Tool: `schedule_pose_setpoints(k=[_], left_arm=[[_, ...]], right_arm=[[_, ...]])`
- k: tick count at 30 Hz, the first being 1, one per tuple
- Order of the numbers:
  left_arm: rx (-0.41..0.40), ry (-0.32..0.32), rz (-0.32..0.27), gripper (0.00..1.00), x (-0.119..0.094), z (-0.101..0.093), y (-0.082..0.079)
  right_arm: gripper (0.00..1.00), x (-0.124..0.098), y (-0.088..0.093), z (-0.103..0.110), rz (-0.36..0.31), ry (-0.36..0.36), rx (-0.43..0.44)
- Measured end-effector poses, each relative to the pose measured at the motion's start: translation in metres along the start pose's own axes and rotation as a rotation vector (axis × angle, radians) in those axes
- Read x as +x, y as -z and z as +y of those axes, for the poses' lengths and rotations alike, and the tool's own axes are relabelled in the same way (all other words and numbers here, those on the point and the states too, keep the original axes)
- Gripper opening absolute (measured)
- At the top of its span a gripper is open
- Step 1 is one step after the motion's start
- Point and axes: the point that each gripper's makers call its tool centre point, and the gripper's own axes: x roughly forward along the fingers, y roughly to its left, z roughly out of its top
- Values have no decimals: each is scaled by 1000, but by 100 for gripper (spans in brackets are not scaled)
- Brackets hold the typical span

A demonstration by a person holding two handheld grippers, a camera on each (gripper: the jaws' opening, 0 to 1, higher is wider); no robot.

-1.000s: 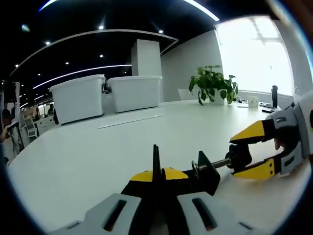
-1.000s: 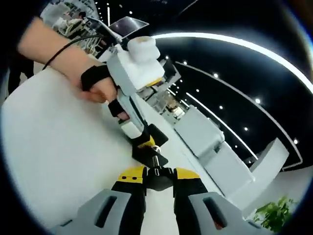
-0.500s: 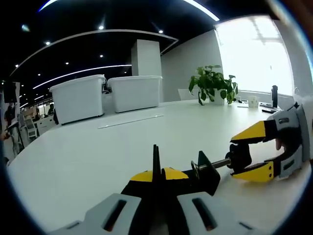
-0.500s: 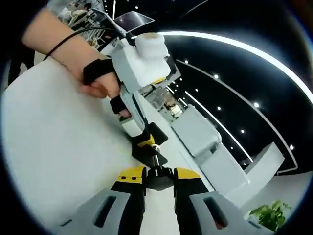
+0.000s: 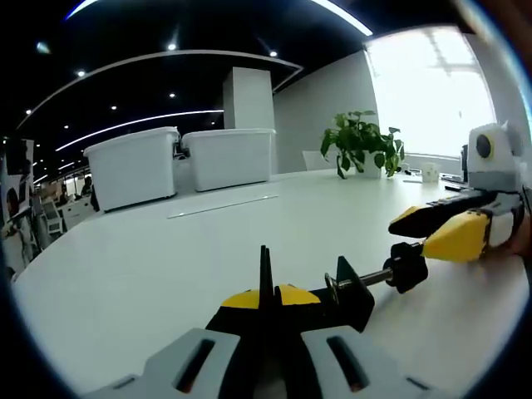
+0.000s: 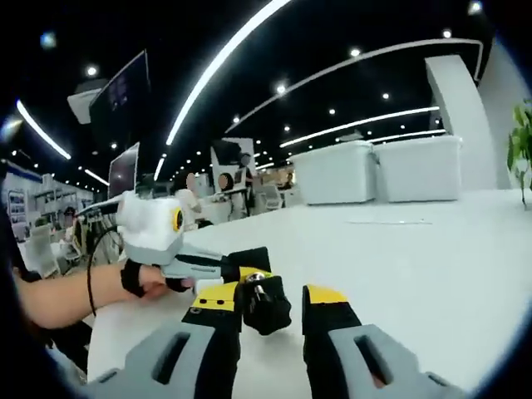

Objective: Clamp the fixed fixture on the desktop, loosen the retaining clip, secure it to the edge of the desk, and tighten the retaining clip.

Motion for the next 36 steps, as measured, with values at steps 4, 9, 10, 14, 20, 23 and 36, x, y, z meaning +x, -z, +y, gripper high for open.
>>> schedule_pose_setpoints(k=[4,9,10,14,20,23,36], left_arm=[[1,0,0,5,1,0,0],[0,0,0,5,0,0,0],[0,0,0,5,0,0,0],[0,0,0,5,0,-1,0],[1,0,0,5,0,0,0],[1,0,0,5,1,1,-1],[1,-2,0,5,1,1,-1]], right_arm=[[26,3,7,5,38,-25,38],[20,4,13,10,55,-24,-13],[20,4,13,11,55,-26,-9],[19,5,12,12,51,-22,-42],[19,4,11,18,22,0,-242],[19,3,12,24,17,12,-316],[20,7,10,27,16,55,-579]])
